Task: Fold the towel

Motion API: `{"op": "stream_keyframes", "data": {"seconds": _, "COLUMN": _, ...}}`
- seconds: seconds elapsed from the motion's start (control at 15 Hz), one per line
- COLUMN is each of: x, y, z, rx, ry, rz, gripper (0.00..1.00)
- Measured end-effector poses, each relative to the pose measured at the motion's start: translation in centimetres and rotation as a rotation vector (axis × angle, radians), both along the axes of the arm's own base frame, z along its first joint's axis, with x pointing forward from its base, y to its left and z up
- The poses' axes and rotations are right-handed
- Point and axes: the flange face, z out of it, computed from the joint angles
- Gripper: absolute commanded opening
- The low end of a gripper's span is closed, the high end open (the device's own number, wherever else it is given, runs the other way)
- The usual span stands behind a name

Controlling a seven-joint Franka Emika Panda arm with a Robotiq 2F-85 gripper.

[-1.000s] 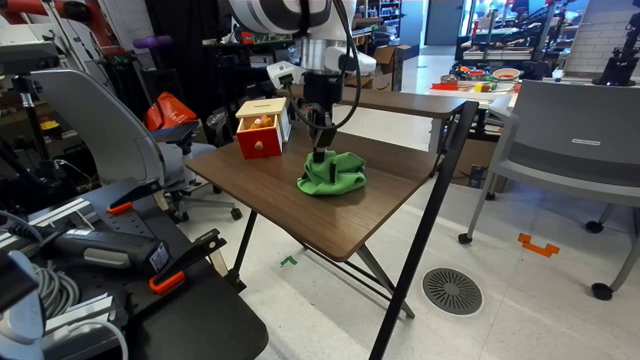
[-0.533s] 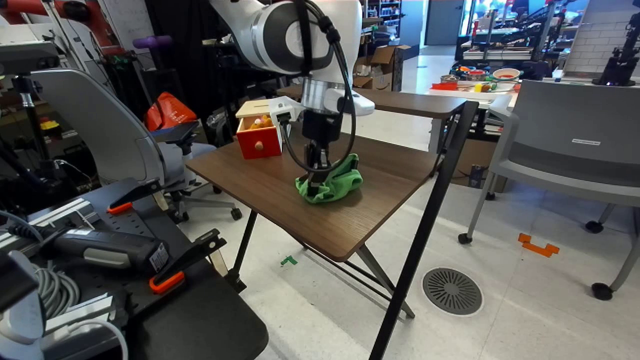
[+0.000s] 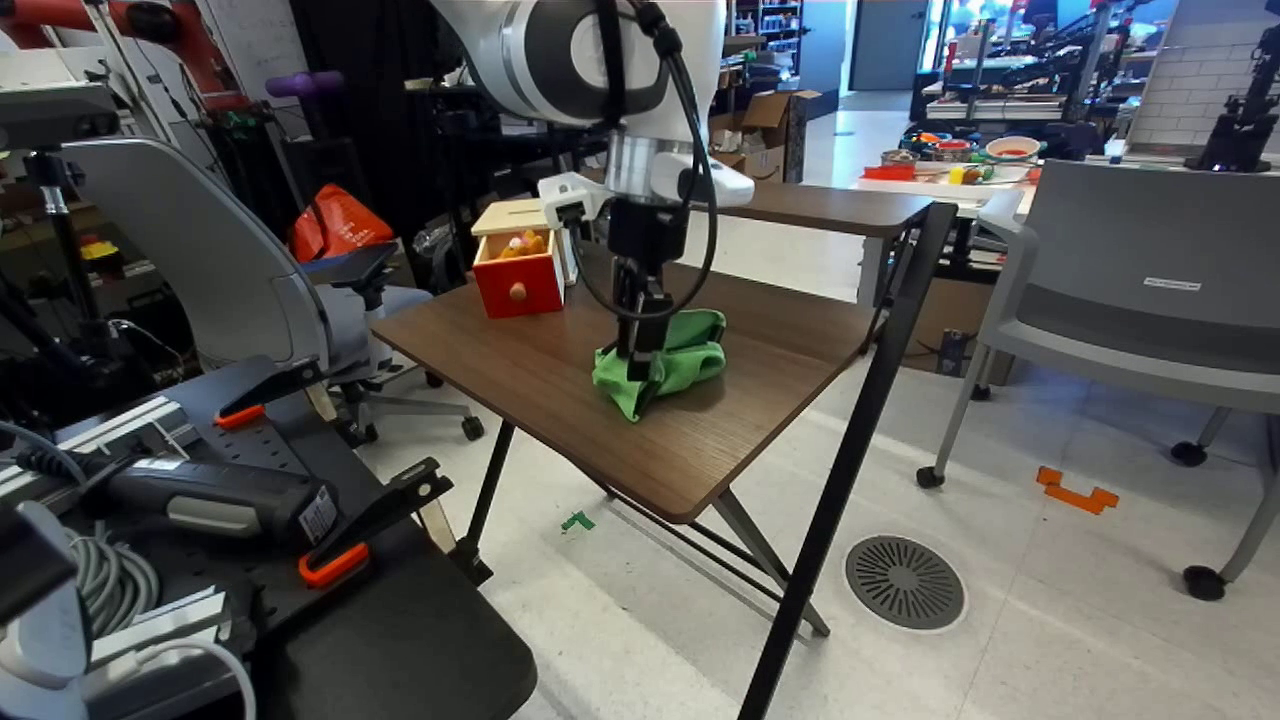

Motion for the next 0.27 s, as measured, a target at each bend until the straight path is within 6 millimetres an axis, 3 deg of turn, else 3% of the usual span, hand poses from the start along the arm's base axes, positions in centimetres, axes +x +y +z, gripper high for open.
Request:
{"op": "stream_keyframes", "data": {"seconds": 0.07, "x": 0.3, "y": 0.0, "z": 1.4, "rx": 0.001, "ry": -0.016, "rz": 0.004, "gripper": 1.0}}
{"op": "stream_keyframes", "data": {"seconds": 0.13, "x": 0.5, "y": 0.0, "z": 2.9, "rx": 0.003, "ry": -0.034, "rz": 0.01, "gripper": 1.0}}
{"op": "stream_keyframes", "data": {"seconds": 0.2, "x": 0.5, "y": 0.0, "z": 4.5, "rx": 0.006, "ry": -0.048, "rz": 0.02, "gripper": 0.89}}
{"op": "stream_keyframes", "data": {"seconds": 0.27, "x": 0.3, "y": 0.0, "z": 5.8, "rx": 0.014, "ry": -0.05, "rz": 0.042, "gripper": 0.98}}
